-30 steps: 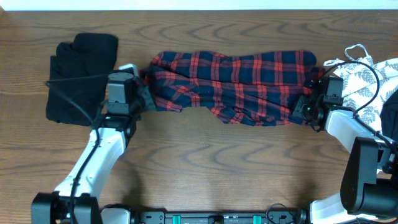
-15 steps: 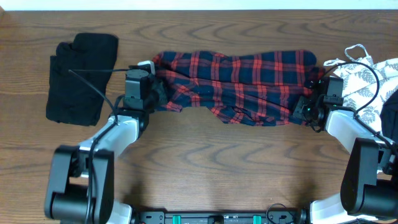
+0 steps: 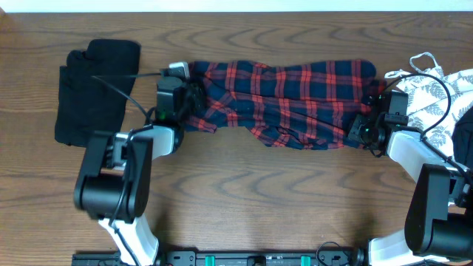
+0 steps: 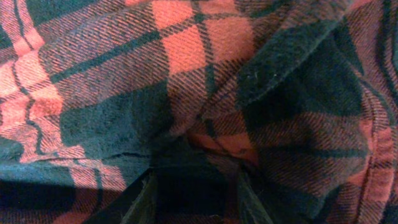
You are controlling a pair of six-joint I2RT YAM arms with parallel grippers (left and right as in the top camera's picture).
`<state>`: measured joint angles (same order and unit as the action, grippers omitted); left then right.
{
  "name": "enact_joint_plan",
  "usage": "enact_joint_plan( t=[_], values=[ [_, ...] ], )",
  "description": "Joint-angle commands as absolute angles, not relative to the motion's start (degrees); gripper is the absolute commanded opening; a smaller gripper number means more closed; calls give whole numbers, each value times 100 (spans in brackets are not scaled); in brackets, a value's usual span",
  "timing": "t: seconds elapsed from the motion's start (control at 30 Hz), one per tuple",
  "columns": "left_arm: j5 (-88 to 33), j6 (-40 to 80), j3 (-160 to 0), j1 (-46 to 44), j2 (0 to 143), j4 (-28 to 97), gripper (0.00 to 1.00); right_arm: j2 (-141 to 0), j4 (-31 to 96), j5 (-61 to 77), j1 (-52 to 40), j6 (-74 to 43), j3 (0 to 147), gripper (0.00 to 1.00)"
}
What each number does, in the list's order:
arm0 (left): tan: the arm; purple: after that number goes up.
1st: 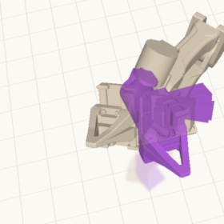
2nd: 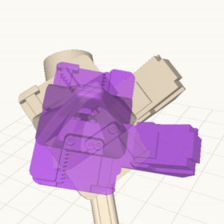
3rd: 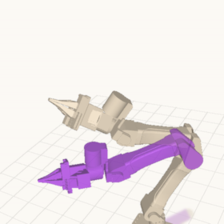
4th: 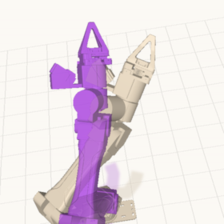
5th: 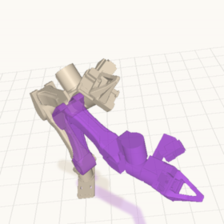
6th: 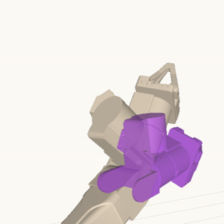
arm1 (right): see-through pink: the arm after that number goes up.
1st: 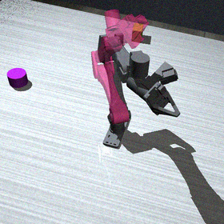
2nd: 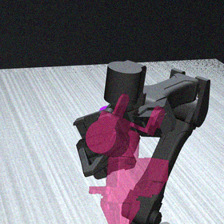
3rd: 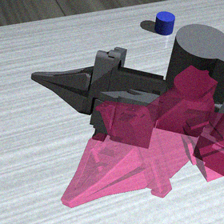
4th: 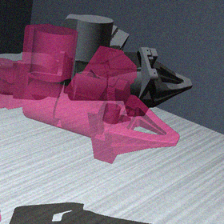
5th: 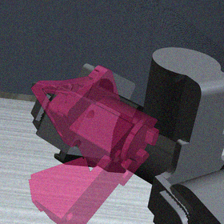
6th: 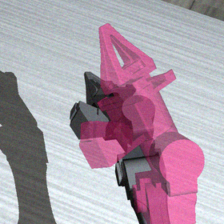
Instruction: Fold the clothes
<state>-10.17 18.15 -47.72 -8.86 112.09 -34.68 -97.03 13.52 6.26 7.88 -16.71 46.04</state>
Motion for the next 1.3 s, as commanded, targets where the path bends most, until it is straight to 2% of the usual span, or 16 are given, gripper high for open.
enact_joint_plan(
  t=[0.0,0.1,0.3,0.53,0.83,0.93,1.1,1.17,1.27],
  values=[
    [-1007,1870,-4836,-897,11653,-3030,36,-9675,1415,650,856,-1627,4499,40],
    [-1009,1865,-4836,-893,11749,-2604,36,-9675,1415,650,856,-1625,4499,40],
    [-1118,1865,-4862,-893,11391,-2530,38,-9675,1415,648,856,-1623,4499,41],
    [-1114,1649,-4923,-882,9920,-2255,36,-9675,1415,648,856,-1579,4499,42],
    [-1507,1656,-4921,-1310,8202,193,36,-9675,1428,650,856,-1564,4499,43],
    [-1756,1653,-4919,-1723,8206,845,42,-9675,1485,648,856,-1562,4499,43],
    [-1756,1643,-4919,-2499,8488,978,46,-9675,1597,650,856,-1562,4499,47],
    [-1756,1651,-4919,-2742,8597,808,52,-9675,1614,650,856,-1557,4499,51],
    [-1756,1653,-4919,-3098,8777,440,53,-9675,1610,648,858,-1487,4499,62]
  ],
)
